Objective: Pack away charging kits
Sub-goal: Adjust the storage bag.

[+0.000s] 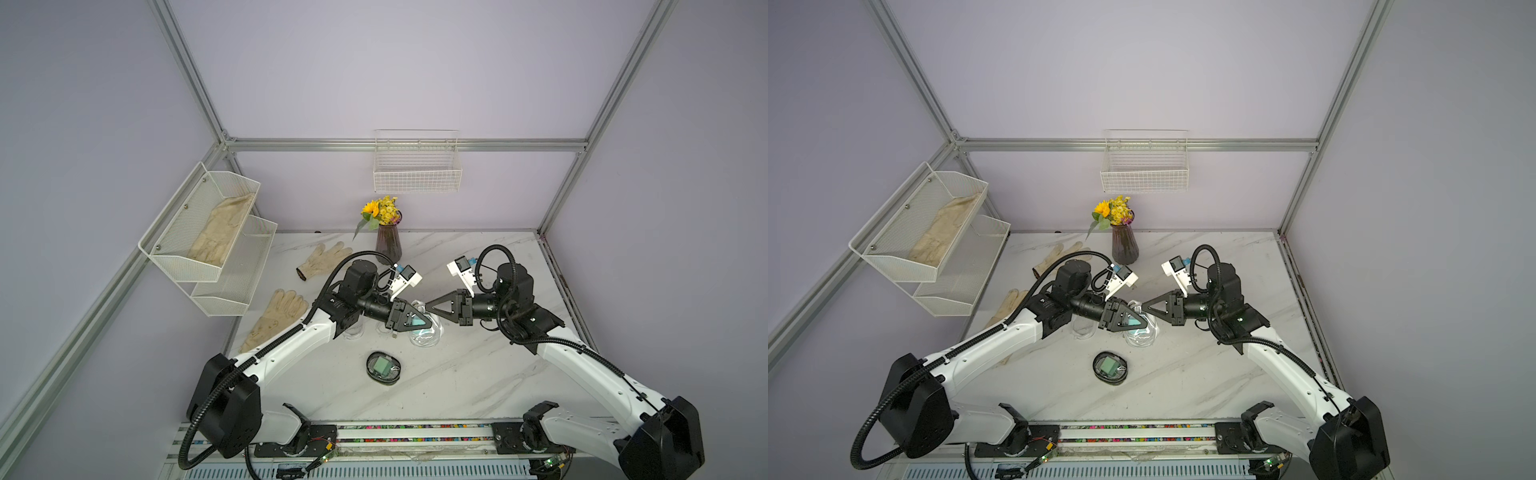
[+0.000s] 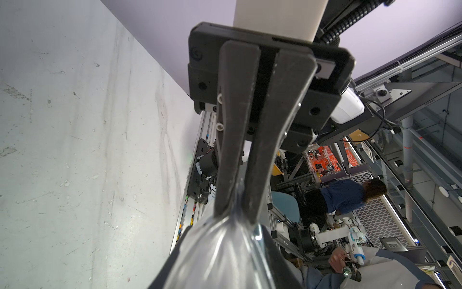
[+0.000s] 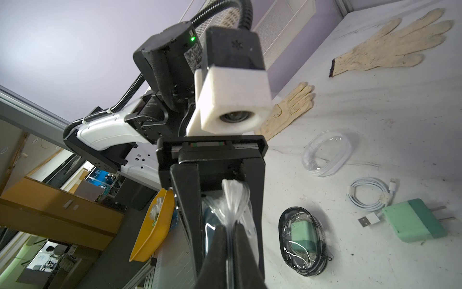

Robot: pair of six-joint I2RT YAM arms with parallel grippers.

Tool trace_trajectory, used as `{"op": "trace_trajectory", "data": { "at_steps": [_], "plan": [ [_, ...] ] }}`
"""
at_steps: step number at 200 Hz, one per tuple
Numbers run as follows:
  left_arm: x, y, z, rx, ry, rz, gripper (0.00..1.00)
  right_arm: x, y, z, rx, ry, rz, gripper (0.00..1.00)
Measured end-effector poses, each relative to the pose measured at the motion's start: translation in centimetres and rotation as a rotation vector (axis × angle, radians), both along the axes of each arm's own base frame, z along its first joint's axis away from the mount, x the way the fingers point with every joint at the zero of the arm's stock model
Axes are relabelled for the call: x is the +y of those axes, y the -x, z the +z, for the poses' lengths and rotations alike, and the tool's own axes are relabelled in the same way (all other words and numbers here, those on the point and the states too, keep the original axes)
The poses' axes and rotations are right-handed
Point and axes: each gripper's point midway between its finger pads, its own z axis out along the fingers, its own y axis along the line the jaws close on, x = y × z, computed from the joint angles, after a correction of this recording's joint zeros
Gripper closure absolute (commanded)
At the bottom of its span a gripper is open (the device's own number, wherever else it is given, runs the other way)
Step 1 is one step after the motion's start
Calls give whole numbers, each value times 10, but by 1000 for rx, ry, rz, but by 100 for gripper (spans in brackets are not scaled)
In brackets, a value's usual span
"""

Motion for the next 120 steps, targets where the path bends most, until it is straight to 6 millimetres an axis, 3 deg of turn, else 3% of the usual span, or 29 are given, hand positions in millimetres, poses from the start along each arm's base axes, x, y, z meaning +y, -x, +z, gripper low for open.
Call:
{"op": "trace_trajectory", "data": {
  "at_steps": [8,32,66,120],
  "plan": [
    [-1,-2,5,-9,16,6,37,-1,-1,1,8,-6,-18,100],
    [-5,-13,25,-40,81,54,24,-5,-8,3,37,-43,-91,100],
    [-5,-28,41,-50,183,167,23,-17,-16,14,76,-142,-227,100],
    [-3,-52,39,20,334,369,23,-48,-26,14,151,-335,-449,100]
  ]
}}
